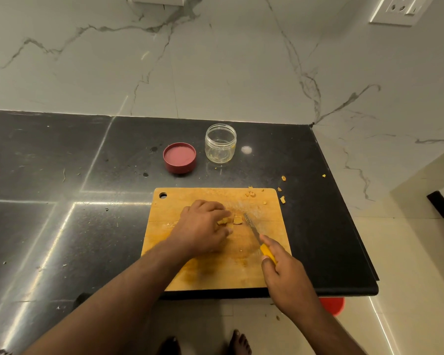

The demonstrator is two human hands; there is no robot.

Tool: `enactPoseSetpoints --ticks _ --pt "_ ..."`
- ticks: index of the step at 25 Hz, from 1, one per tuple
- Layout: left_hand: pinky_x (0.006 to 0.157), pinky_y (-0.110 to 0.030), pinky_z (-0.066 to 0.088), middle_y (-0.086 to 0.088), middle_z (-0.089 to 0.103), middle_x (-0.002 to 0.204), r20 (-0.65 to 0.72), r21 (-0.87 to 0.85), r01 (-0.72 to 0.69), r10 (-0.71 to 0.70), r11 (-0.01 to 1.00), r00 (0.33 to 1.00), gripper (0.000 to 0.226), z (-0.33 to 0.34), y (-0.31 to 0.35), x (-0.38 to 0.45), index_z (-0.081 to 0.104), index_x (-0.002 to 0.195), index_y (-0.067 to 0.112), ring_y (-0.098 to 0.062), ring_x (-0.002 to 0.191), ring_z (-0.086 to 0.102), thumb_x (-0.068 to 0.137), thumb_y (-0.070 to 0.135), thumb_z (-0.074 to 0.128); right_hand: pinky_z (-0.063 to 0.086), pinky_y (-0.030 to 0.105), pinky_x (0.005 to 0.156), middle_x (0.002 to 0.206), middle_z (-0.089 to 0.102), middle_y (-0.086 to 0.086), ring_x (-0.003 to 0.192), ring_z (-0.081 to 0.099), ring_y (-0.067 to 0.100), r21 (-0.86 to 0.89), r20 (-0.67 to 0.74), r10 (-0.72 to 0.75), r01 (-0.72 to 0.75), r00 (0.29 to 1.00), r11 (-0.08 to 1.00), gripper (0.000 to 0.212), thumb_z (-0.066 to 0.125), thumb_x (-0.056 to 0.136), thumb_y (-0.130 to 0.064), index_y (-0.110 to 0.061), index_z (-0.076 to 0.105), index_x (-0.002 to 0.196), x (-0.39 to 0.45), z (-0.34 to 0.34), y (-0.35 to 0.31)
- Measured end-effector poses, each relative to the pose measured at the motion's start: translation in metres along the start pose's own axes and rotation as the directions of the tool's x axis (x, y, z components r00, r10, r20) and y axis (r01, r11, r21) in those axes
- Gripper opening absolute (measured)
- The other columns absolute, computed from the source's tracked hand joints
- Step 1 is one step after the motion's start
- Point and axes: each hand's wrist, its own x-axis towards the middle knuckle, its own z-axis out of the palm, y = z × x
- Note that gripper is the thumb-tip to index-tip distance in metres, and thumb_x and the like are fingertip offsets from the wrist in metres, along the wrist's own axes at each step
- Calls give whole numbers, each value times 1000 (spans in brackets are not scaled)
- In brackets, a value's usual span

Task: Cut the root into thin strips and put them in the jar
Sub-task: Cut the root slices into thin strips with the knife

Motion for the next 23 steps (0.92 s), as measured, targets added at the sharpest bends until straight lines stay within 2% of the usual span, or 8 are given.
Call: enactPoseSetpoints --ticks 5,8,11,14,15,18,21,23 --pt "104 -36 41 10 56 135 -86 42 -49 53 998 995 34 6 5 -2 64 127 33 -13 123 45 97 45 54 37 11 54 112 64 -4 66 49 -1 -12 17 31 -31 999 999 47 41 103 -27 -36 36 149 2 1 3" --pt "100 -32 43 11 57 129 -30 33 -62 63 998 998 30 -4 -14 -20 67 120 32 -10 117 46 94 42 55 41 13 68 126 61 -6 80 52 0 -24 32 9 -8 999 1000 47 41 103 -26 -36 35 148 3 1 3" --pt "97 -27 45 13 59 122 -83 -185 9 -25 983 996 24 -17 -32 -37 70 115 29 -6 114 49 95 29 59 38 7 81 141 52 -9 102 49 0 -20 113 -72 75 991 997 48 42 102 -24 -34 36 149 -2 11 -8" --pt "82 -19 45 15 59 114 -215 -445 153 -271 882 938 24 -26 -45 -44 70 113 28 -1 102 53 98 16 56 29 -2 89 144 47 -16 117 42 -10 9 226 -172 175 959 985 48 42 102 -24 -34 37 149 -11 26 -22" --pt "80 -19 45 14 61 114 -225 -468 186 -320 864 920 26 -27 -49 -46 70 114 27 -2 101 55 99 14 55 30 -1 88 143 47 -16 114 44 -12 22 237 -183 183 954 983 48 42 102 -24 -35 37 149 -12 27 -24" --pt "72 -16 44 13 66 109 -186 -464 246 -364 851 913 24 -30 -61 -56 71 113 27 -4 97 59 99 14 57 36 3 75 130 57 -12 86 47 -13 40 192 -159 154 968 987 49 43 102 -24 -34 38 149 -8 22 -22" --pt "64 -17 44 13 68 96 -104 -433 285 -362 855 926 12 -33 -62 -71 70 104 31 -6 88 61 95 24 66 35 2 80 138 53 -12 98 46 -12 -17 163 -140 145 977 989 49 44 102 -23 -33 38 149 -3 19 -18" --pt "59 -20 45 11 67 86 -27 -401 320 -360 858 932 4 -35 -55 -79 68 94 30 -8 81 61 93 34 70 37 3 83 143 50 -12 101 48 -11 -7 209 -163 168 964 986 48 43 102 -23 -33 37 149 -6 27 -23"
